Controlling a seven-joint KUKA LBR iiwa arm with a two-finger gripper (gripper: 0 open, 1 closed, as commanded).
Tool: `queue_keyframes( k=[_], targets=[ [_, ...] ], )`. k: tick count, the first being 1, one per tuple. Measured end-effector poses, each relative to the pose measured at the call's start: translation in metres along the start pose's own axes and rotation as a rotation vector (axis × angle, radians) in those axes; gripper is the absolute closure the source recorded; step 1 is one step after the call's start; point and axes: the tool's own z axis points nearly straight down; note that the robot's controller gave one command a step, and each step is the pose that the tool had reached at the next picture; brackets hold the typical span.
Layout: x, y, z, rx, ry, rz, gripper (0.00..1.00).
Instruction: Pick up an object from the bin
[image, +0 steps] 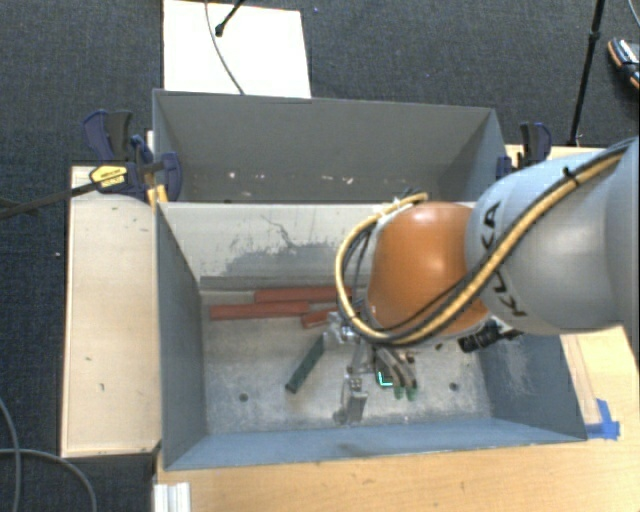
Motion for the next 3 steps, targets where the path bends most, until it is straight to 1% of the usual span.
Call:
queue_keyframes(
  k=[1, 2, 3],
  targets=[
    [-0.002, -0.001, -0.004, -0.001, -0.008, 0.005, 0.0],
    [-0.041, 0.008, 0.046, -0.001, -0.019, -0.22, 0.0],
    [-0.062, 0.021, 0.044, 0.0, -0.006, -0.359, 0.0]
  ],
)
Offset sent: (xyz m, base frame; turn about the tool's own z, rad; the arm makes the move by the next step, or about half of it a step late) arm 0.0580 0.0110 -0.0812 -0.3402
